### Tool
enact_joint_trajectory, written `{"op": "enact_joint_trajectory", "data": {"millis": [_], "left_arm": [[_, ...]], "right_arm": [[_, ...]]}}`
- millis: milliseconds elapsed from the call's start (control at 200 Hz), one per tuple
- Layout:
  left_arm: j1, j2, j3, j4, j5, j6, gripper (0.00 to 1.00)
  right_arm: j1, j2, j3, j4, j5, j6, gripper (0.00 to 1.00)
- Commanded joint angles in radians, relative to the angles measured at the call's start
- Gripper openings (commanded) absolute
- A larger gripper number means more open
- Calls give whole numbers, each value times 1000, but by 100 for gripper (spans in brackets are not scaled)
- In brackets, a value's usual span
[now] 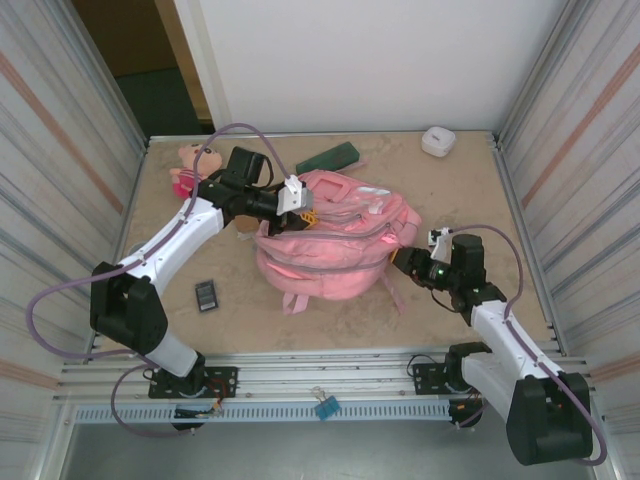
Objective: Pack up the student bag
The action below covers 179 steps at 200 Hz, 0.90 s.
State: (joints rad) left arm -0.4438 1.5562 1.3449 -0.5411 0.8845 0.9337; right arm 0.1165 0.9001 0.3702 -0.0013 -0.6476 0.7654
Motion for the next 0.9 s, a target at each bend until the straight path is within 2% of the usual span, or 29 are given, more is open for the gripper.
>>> {"op": "enact_joint_trajectory", "data": {"millis": [0, 70, 160, 541, 626, 827, 892], "left_arm": [[4, -48, 23, 65, 103, -22, 0], [5, -47, 26, 66, 105, -22, 0], [5, -47, 29, 73, 119, -29, 0], [6, -51, 12, 85, 164, -58, 0], [5, -52, 9, 84, 162, -58, 0], [5, -54, -3, 89, 163, -68, 0], [5, -59, -10, 97, 160, -75, 0]], "right_arm": [[-20, -11, 44, -111, 55, -68, 56], [-44, -1, 29, -90, 28, -47, 60], [-59, 13, 4, 18, -40, 3, 66], [-71, 29, 49, 60, -101, -64, 70], [-84, 28, 41, 77, -121, -69, 63], [-94, 8, 44, 63, -127, -93, 33], [-95, -5, 50, 40, -112, -105, 27]]}}
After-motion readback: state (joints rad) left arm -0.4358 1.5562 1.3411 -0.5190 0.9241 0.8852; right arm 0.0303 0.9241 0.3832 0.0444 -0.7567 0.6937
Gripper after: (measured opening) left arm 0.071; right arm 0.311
